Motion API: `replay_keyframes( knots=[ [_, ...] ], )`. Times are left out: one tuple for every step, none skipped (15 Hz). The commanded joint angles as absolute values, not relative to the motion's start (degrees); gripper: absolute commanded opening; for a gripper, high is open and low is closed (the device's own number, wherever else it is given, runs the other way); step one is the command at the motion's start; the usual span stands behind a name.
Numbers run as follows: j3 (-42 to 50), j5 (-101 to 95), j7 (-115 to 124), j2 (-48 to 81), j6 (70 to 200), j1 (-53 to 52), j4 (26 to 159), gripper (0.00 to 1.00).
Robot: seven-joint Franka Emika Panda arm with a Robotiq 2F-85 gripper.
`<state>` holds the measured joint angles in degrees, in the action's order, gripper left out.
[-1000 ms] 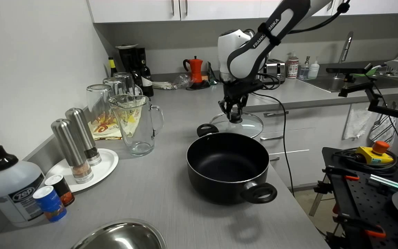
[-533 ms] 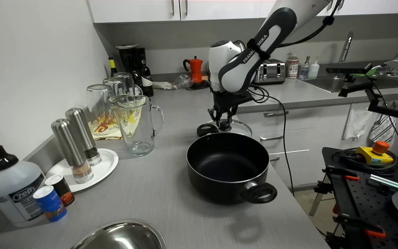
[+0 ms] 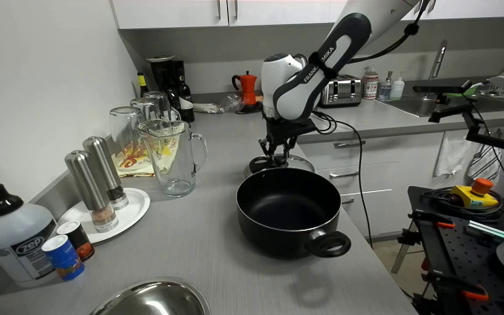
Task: Remove the lid from the pot
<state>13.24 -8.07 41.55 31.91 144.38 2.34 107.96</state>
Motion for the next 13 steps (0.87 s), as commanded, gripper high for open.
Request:
replay_keyframes(
  knots=[
    [14.1,-6.9,41.5,31.8,145.4,1.3,107.3,0.83],
    [14.2,-7.0,41.6,31.6,145.7,1.2,107.4,0.89],
    [14.1,-7.0,41.5,31.4,146.0,1.2,107.5,0.97],
    [14.2,-7.2,41.3,31.0,146.3,1.2,107.9,0.99],
    [14.2,-7.3,41.3,30.5,146.6,1.1,108.2,1.0],
    [14.4,-7.8,41.4,29.7,147.0,0.7,109.0,1.0],
    [14.7,-8.2,41.5,29.2,147.1,0.3,109.4,1.0],
    [14.9,-8.7,41.7,28.2,147.9,-0.1,110.4,1.0],
    [15.3,-9.3,41.9,27.5,148.4,-0.6,111.1,1.0],
    [15.6,-9.8,42.2,26.7,148.9,-1.2,111.8,1.0],
    [16.1,-10.5,42.6,26.0,149.2,-1.8,112.4,1.0],
    [16.4,-11.0,42.9,25.4,149.4,-2.4,112.8,1.0],
    [16.6,-11.3,42.9,24.8,149.5,-2.7,113.3,1.0]
  ],
)
